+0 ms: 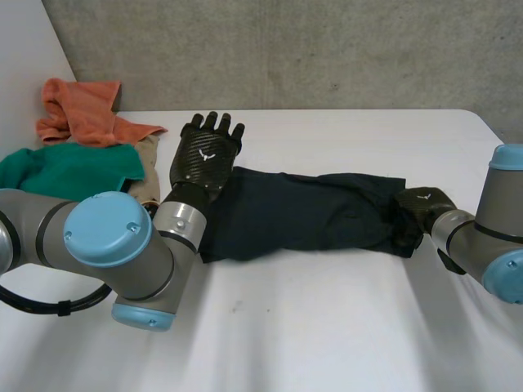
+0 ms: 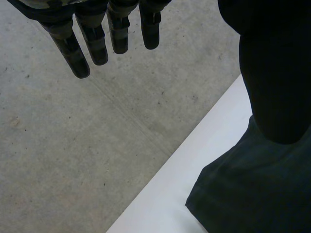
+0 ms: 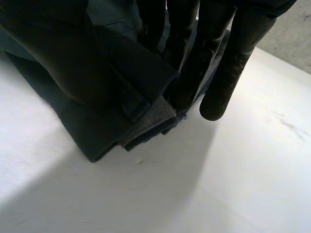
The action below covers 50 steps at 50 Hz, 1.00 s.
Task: Fold the laundry.
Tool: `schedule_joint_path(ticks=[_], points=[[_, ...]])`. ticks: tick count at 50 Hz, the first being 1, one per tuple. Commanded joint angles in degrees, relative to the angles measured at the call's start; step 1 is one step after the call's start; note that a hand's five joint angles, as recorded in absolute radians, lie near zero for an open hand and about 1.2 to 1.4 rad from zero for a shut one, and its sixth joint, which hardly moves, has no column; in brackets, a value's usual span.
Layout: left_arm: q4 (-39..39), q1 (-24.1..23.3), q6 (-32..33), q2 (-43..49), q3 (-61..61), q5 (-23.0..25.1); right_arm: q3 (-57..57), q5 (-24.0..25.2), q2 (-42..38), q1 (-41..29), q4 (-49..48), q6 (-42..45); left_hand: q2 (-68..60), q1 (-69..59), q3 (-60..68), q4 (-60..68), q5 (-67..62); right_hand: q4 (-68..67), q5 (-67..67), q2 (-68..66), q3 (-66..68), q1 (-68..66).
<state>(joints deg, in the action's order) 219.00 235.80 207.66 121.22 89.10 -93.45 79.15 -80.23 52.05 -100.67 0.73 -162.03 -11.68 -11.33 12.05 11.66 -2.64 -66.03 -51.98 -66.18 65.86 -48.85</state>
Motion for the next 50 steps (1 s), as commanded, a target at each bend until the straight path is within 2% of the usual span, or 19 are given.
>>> schedule_joint_path(ticks=[1,5,6,12,16,21,24,29,33,35,37,39,40,42,43,46,47,50], points=[[-0.15,0.01,0.11,-0.63,0.19,0.02,2.32,-0.28,7.35,4.07,-0.90,6.80,1.68,1.33,-2.05,-1.66,2.64,-13.97,-18.02,-13.82,14.14,-31.15],[-0.24,0.27,0.11,-0.99,1.07,0.02,4.08,-0.54,10.78,7.76,-0.82,16.82,1.68,1.33,-2.05,-1.66,2.64,-13.97,-18.02,-13.82,14.14,-31.15],[-0.33,0.27,0.11,-1.25,1.24,0.02,4.25,-0.71,11.05,8.73,-0.90,21.62,1.68,1.33,-2.05,-1.66,2.64,-13.97,-18.02,-13.82,14.14,-31.15],[-0.33,0.18,0.03,-2.22,3.18,0.02,3.29,-2.29,11.40,9.18,-0.90,33.88,1.68,1.33,-2.05,-1.66,2.64,-13.97,-18.02,-13.82,14.14,-31.15],[-0.33,0.18,0.03,-2.57,4.32,0.02,1.62,-3.61,11.49,5.32,-1.34,37.93,1.68,1.33,-2.05,-1.66,2.64,-13.97,-18.02,-13.82,14.14,-31.15],[-0.33,0.27,0.03,-3.45,5.03,-0.07,-1.89,-2.48,10.88,-3.73,-4.15,39.69,1.68,1.33,-2.05,-1.66,2.64,-13.97,-18.02,-13.82,14.14,-31.15],[-0.33,0.36,0.03,-4.24,5.46,-0.07,-1.29,0.51,10.96,-8.65,-7.92,41.00,1.68,1.33,-2.05,-1.66,2.64,-13.97,-18.02,-13.82,14.14,-31.15],[-0.42,0.54,-0.06,-5.64,5.73,-0.07,1.87,10.87,8.86,-18.49,-9.52,45.39,1.68,1.33,-2.05,-1.66,2.64,-13.97,-18.02,-13.82,14.14,-31.15],[-0.42,0.27,-0.06,-6.35,5.47,-0.07,3.20,14.14,6.39,-20.70,-7.59,45.40,1.68,1.33,-2.05,-1.66,2.64,-13.97,-18.02,-13.82,14.14,-31.15],[-0.50,0.19,-0.15,-6.44,4.94,-0.07,3.55,15.45,6.57,-20.79,-5.48,44.53,1.68,1.33,-2.05,-1.66,2.64,-13.97,-18.02,-13.82,14.14,-31.15],[-0.42,0.18,-0.06,-6.44,4.41,-0.07,3.55,16.33,6.74,-21.06,-4.51,42.95,1.68,1.33,-2.05,-1.66,2.64,-1.65,-5.70,-1.50,1.82,-18.82],[-0.42,0.01,-0.15,-6.44,3.28,-0.07,3.29,17.91,7.27,-20.53,-3.46,38.74,1.68,1.33,-2.05,-1.66,2.64,29.57,25.52,29.72,-29.40,12.39],[-0.42,0.01,-0.15,-6.35,2.75,-0.15,2.77,18.09,8.66,-20.01,-3.36,34.37,1.68,1.33,-2.05,-1.66,2.64,56.03,51.98,56.18,-55.86,38.85],[-0.42,-0.25,-0.24,-6.26,1.08,-0.16,2.76,18.36,10.69,-19.30,-3.54,28.29,1.68,1.33,-2.05,-1.66,2.64,56.03,51.98,56.18,-55.86,38.85],[-0.50,-0.52,-0.41,-6.17,0.46,-0.16,2.67,18.71,12.87,-18.34,-3.54,21.56,1.68,1.33,-2.05,-1.66,2.64,56.03,51.98,56.18,-55.86,38.85],[-1.03,-1.57,-1.55,-5.56,-2.44,-0.16,2.50,18.71,15.35,-15.88,-3.89,11.25,1.68,1.33,-2.05,-1.66,2.64,56.03,51.98,56.18,-55.86,38.85],[-1.38,-1.83,-2.08,-5.47,-3.23,-0.16,2.24,18.28,16.58,-13.35,-4.07,4.86,1.68,1.33,-2.05,-1.66,2.64,56.03,51.98,56.18,-55.86,38.85],[-3.66,-2.36,-4.36,-4.24,-6.30,-0.07,1.10,17.48,17.82,-9.29,-3.54,-2.83,1.47,1.11,-1.84,-1.45,2.43,56.03,51.98,56.18,-55.86,38.85]])
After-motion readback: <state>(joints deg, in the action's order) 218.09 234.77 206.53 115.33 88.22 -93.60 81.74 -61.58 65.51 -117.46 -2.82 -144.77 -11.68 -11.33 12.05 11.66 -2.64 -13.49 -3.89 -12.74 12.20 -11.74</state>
